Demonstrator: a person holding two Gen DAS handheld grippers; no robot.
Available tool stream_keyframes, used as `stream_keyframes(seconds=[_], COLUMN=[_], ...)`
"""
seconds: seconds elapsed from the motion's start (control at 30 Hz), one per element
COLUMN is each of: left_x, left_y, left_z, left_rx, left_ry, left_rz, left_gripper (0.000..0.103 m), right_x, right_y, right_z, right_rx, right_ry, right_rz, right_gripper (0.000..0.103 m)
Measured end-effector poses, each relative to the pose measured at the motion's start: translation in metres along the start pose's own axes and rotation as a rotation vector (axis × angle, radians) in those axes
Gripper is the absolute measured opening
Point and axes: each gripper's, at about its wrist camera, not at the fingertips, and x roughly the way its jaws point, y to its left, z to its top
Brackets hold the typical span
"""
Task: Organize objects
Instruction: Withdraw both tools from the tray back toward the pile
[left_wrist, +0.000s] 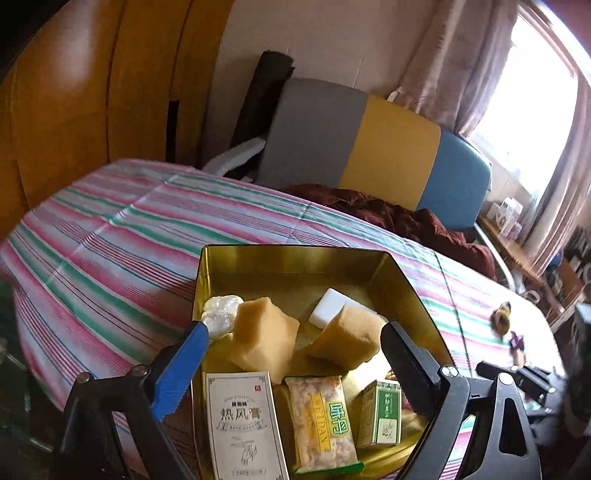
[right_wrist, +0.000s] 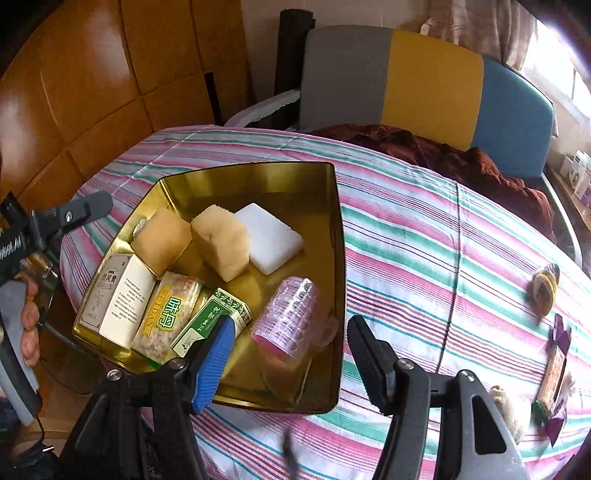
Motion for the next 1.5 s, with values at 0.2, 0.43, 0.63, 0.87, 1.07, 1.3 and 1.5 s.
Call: stream_keyframes(seconds=[0.2, 0.43, 0.63, 0.87, 1.07, 1.3, 1.5], left_x=[-0.013, -0.017, -0.015, -0.013, -0.008, -0.004, 0.001], left_y=[-0.022, -0.054, -0.073, -0.097, -0.115, -0.139, -0.161], left_z=[-0.008, -0.016, -0.020, -0.026, -0.030, -0.036, -0.042], left_rx=[0.062, 0.172, 0.225, 0.280, 0.318, 0.369, 0.426], left_ry=[-0.029, -0.033, -0.017, 0.003, 0.031, 0.051, 0.070], left_rz=[0.023, 0.022, 0.003, -0.033, -0.073, -0.107, -0.130], left_gripper=[0.095, 0.095, 0.095, 0.095, 0.095, 0.095, 0.098], right_x=[-0.006, -0.016, -0.028, -0.041, -0.057, -0.088, -0.097], right_y=[-0.007, -0.023, -0.044, -0.084, -0.130, -0.208, -0.284], right_z=[-0.003, -0.004, -0.005, -0.012, -0.022, -0.038, -0.080], right_rx=[0.031, 0.070, 0.102, 0.162, 0.234, 0.364, 0.647], right_ry=[-0.022, -0.050, -0.076, -0.082, -0.096, -0.162, -0.204], right_rz=[-0.011, -0.036, -0.074, -0.141, -0.220, -0.339, -0.390], right_gripper=[0.064, 0.064, 0.064, 0.064, 0.064, 0.065, 0.073])
